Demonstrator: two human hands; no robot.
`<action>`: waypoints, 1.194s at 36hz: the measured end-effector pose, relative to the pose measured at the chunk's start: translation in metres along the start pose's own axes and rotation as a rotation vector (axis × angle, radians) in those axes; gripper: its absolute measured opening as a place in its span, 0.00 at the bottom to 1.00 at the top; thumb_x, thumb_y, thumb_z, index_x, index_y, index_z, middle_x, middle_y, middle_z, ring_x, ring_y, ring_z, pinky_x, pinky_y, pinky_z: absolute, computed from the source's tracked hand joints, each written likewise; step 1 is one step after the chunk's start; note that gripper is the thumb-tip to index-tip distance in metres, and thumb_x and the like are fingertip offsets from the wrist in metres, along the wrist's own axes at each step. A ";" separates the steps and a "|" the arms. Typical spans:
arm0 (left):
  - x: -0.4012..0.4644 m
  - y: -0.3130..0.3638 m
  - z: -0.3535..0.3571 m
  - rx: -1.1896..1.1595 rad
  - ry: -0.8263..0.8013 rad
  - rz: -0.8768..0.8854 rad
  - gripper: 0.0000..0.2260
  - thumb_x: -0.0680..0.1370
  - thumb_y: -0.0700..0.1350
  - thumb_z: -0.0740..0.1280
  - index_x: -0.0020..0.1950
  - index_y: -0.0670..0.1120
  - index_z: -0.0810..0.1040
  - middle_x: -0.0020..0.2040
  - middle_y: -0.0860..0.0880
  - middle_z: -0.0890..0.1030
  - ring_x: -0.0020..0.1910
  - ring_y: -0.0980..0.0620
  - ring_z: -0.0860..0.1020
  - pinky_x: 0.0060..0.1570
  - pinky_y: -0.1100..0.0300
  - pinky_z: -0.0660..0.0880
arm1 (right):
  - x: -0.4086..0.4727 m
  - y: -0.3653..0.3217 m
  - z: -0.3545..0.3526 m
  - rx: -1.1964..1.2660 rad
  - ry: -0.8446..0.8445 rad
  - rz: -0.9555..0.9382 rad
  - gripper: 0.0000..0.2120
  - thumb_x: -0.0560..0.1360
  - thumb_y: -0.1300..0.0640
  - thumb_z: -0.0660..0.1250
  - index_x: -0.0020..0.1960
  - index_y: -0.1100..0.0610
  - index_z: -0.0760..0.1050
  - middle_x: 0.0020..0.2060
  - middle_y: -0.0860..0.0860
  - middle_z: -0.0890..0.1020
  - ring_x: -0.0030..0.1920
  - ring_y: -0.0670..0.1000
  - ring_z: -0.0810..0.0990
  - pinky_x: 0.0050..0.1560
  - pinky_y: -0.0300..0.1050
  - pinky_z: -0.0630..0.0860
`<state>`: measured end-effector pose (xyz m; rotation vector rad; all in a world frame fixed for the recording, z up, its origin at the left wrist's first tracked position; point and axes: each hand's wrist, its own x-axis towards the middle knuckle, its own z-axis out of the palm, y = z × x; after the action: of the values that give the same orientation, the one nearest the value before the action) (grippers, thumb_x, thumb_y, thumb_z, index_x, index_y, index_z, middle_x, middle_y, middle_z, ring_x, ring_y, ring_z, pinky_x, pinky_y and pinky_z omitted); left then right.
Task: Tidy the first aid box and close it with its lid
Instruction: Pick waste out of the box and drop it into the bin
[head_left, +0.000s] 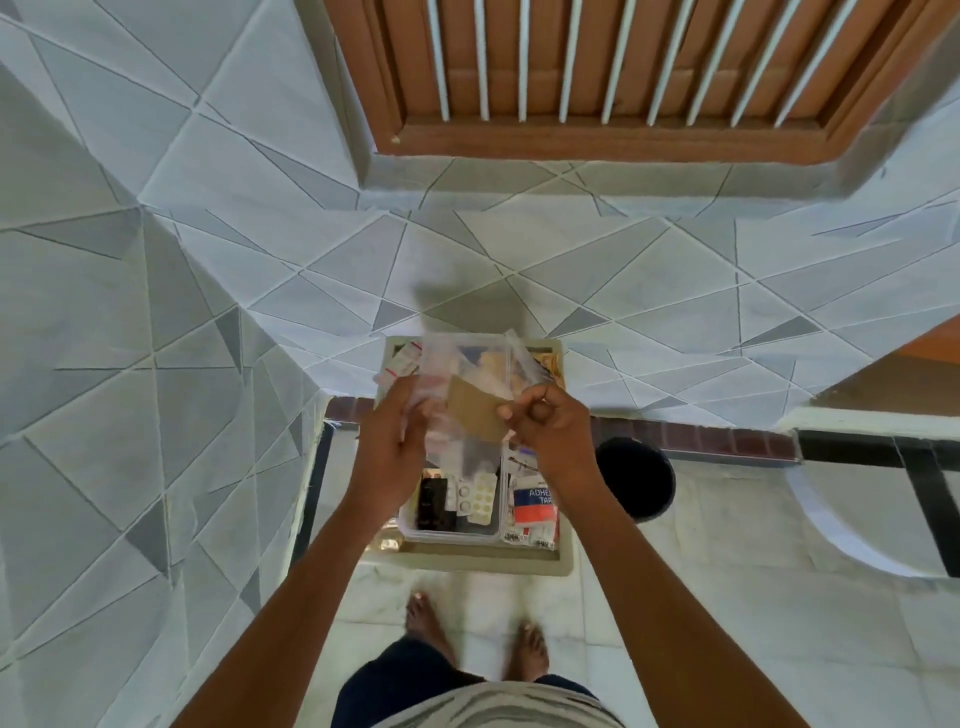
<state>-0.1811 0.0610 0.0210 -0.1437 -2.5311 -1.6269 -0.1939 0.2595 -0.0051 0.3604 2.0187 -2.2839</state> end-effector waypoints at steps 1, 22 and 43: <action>-0.002 -0.001 -0.001 -0.081 0.006 -0.042 0.11 0.84 0.43 0.60 0.65 0.49 0.75 0.53 0.50 0.84 0.47 0.46 0.85 0.45 0.42 0.82 | 0.001 -0.002 0.008 -0.009 -0.007 -0.001 0.09 0.71 0.69 0.75 0.44 0.68 0.75 0.37 0.61 0.81 0.36 0.48 0.81 0.38 0.45 0.81; 0.050 -0.126 -0.145 0.041 0.257 -0.310 0.14 0.79 0.53 0.69 0.63 0.60 0.74 0.58 0.50 0.83 0.54 0.45 0.83 0.51 0.42 0.82 | 0.070 0.025 0.147 -0.825 -0.031 -0.102 0.04 0.74 0.61 0.72 0.48 0.54 0.82 0.41 0.48 0.85 0.42 0.47 0.82 0.48 0.42 0.81; 0.082 -0.195 -0.130 -0.014 0.080 -0.348 0.23 0.83 0.49 0.61 0.76 0.43 0.64 0.52 0.57 0.81 0.48 0.64 0.82 0.44 0.56 0.84 | 0.135 0.055 0.219 -1.514 -0.453 -0.066 0.17 0.79 0.56 0.69 0.67 0.57 0.74 0.59 0.58 0.82 0.57 0.57 0.84 0.56 0.50 0.80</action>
<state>-0.2843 -0.1372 -0.0880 0.3739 -2.5930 -1.7216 -0.3412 0.0503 -0.0645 -0.3128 2.6714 -0.2790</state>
